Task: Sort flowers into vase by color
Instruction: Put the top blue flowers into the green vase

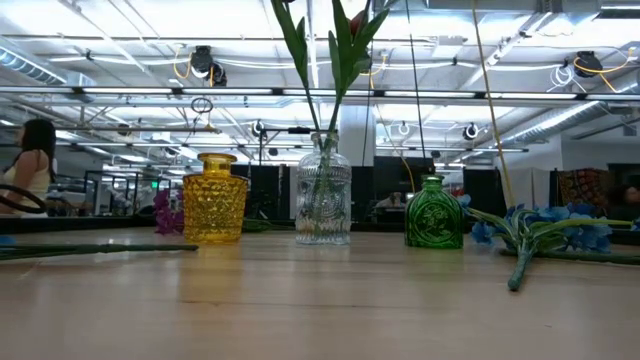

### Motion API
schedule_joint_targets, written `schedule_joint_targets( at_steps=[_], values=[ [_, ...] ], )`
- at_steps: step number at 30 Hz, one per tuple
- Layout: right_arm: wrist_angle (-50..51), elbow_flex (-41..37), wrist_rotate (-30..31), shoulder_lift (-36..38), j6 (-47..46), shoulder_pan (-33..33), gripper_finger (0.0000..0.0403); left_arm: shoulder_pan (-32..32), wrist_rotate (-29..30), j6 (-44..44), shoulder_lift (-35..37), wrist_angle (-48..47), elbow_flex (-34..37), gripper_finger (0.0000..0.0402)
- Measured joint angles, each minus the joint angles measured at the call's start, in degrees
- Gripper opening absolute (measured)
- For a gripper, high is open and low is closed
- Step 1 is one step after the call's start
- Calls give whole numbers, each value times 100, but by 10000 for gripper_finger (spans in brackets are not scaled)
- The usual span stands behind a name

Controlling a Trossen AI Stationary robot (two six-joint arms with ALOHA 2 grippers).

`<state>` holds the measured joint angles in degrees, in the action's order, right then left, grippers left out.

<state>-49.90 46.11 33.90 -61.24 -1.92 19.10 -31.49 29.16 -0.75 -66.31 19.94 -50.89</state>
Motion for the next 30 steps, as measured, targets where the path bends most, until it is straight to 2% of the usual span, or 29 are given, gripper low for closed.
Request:
schedule_joint_targets(
  at_steps=[3, 6, 11, 14, 19, 24, 30],
  values=[
    [-804, -2, -204, -349, 209, 218, 4, 84, -2, -38, -287, 315, 0, 139],
    [-1449, 0, -607, -682, 262, 435, 4, 133, 1, -33, -618, 773, 0, 169],
    [-1774, 0, -739, -1156, 430, 765, 4, 158, -3, 254, -1128, 1565, -7, 238],
    [-1915, 75, -722, -1317, 600, 854, 4, 158, -8, 475, -1390, 1597, -182, 265],
    [-1907, 430, -739, -1686, 898, 978, 5, 151, -15, 610, -1888, 1613, -630, 274],
    [-1654, 1120, -742, -2323, 1336, 1118, 6, 238, 81, 695, -2390, 1548, -992, 274],
    [-1218, 1896, -741, -2974, 1536, 1245, 7, 250, 147, 717, -2568, 1557, -1132, 274]
  ],
)
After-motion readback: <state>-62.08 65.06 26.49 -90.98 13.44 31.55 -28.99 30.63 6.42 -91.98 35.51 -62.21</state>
